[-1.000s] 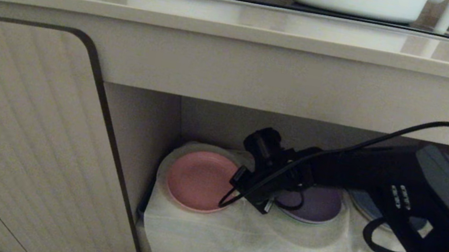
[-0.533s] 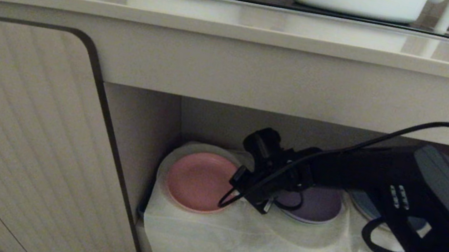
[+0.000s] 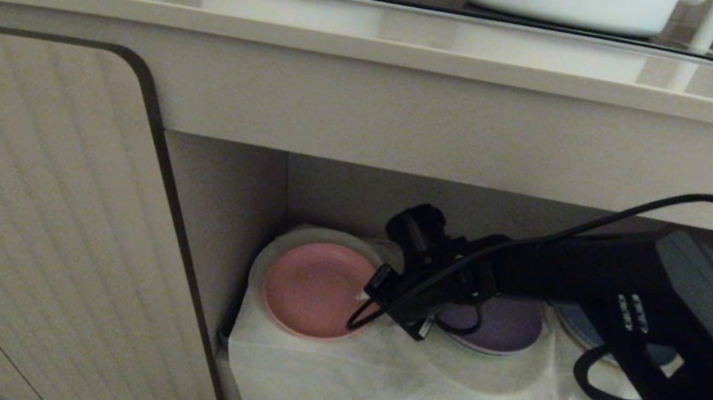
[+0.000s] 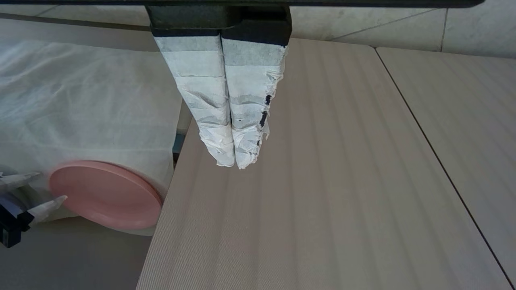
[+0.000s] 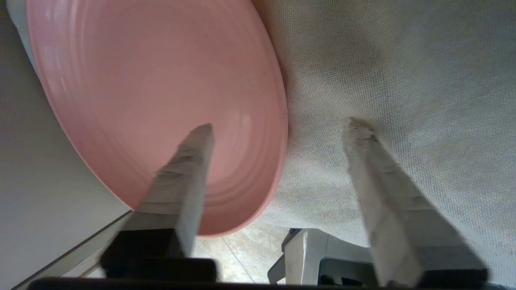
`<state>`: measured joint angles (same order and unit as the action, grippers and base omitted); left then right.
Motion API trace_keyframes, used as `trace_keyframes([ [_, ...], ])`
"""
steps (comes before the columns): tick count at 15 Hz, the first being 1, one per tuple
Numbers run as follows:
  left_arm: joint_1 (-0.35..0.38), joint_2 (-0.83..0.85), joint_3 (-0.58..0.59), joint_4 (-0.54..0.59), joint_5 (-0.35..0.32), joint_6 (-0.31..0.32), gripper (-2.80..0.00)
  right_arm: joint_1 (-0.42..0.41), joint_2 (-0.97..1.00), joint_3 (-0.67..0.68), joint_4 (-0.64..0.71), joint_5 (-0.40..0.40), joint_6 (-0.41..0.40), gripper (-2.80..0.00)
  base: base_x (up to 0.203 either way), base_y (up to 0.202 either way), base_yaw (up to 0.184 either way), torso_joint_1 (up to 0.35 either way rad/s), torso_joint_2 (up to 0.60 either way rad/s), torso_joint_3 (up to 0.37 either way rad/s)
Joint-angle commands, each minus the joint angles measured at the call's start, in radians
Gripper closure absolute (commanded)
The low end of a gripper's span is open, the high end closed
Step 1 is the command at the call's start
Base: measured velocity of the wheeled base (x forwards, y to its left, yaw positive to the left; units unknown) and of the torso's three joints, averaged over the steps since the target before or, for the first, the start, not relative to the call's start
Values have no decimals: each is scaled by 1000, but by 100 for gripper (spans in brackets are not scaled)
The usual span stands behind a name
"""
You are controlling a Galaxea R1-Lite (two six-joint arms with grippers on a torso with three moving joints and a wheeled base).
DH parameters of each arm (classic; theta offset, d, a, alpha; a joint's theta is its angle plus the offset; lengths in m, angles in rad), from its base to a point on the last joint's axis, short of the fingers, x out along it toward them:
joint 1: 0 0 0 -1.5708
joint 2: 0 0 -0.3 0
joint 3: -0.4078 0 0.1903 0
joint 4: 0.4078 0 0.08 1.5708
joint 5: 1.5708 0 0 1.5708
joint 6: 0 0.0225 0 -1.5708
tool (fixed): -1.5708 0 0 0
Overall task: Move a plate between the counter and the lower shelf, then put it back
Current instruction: Put the plate in the cupboard
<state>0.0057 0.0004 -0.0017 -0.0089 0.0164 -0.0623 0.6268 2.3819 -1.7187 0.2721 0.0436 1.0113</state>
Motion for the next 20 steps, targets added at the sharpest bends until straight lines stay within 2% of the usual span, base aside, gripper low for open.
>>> trace_keyframes([
  [1, 0, 1, 0, 0, 0, -1, 0, 1, -4, 2, 2, 1, 6, -280, 0, 0, 0, 0, 0, 0],
  [16, 0, 1, 0, 0, 0, -1, 0, 1, -106, 129, 1, 9, 19, -280, 0, 0, 0, 0, 0, 0],
  [18, 0, 1, 0, 0, 0, -1, 0, 1, -128, 138, 2, 62, 21, -280, 0, 0, 0, 0, 0, 0],
  [20, 0, 1, 0, 0, 0, -1, 0, 4, -139, 157, 3, 78, 23, -280, 0, 0, 0, 0, 0, 0],
])
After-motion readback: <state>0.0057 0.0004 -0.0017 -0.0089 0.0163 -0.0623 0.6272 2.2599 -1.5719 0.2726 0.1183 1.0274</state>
